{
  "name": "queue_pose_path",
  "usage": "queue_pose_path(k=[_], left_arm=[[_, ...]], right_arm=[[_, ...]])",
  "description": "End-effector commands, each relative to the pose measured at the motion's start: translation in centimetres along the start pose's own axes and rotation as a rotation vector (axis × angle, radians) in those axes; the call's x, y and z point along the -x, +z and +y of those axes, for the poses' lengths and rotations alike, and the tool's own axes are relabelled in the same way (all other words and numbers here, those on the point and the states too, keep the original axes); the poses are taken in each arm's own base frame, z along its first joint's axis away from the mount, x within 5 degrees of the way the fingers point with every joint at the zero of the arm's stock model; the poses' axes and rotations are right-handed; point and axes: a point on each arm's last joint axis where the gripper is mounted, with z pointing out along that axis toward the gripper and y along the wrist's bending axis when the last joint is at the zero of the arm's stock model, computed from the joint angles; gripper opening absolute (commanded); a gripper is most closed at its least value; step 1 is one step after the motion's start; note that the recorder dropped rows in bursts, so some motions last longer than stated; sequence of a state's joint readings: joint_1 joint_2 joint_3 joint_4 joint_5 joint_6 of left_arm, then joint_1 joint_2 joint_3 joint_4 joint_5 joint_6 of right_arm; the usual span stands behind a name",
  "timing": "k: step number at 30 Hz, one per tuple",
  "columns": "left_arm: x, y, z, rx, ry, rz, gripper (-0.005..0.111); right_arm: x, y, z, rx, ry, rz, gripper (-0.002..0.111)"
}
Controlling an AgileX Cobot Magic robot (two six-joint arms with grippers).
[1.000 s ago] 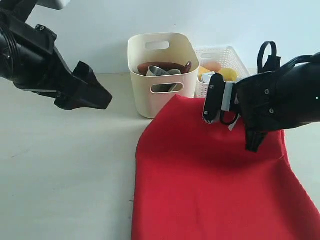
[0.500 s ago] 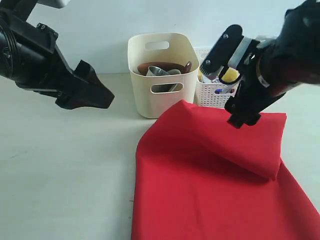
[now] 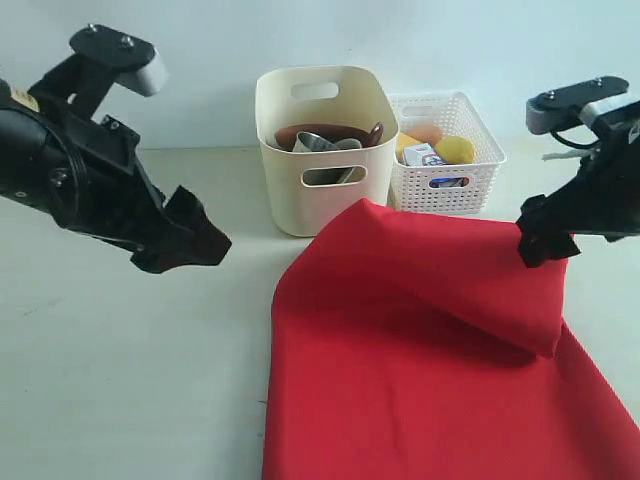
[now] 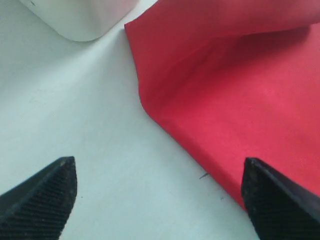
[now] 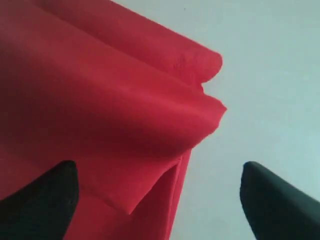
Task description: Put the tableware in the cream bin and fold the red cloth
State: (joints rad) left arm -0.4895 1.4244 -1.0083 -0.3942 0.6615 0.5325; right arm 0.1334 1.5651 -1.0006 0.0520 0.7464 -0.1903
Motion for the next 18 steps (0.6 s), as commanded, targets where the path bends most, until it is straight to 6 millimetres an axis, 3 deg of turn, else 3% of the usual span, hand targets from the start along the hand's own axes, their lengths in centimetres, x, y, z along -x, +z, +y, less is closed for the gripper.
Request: queue_pose_path(k=[1, 5, 7, 10, 12, 18], left_arm=[[0.3, 3.5, 1.1, 0.017, -0.084, -0.036, 0.085], [0.8, 7.7, 2.3, 0.026, -0.151, -0.065, 0.085], [1.9, 10.0, 2.9, -0.003, -0.218, -0.060, 0.085], [3.0, 12.0, 3.6, -0.005, -0.198, -0.061, 0.085], [3.7, 13.0, 4.1, 0.009, -0.196, -0.078, 0.085], [4.7, 13.2, 4.4, 0.019, -0.154, -0.106, 0.085]], right_arm=[[-0.3, 1.9, -2.3, 0.147, 0.080, 0.020, 0.083], [0.1, 3.6, -3.5, 0.273, 0.078, 0.001, 0.083], [1.3, 4.7, -3.9, 0.303, 0.081, 0.009, 0.083], [2.5, 5.7, -4.5, 0.304, 0.082, 0.004, 0.080], [3.1, 6.2, -4.7, 0.304, 0.067, 0.000, 0.071], [3.2, 6.2, -5.0, 0.298, -0.124, 0.008, 0.016]])
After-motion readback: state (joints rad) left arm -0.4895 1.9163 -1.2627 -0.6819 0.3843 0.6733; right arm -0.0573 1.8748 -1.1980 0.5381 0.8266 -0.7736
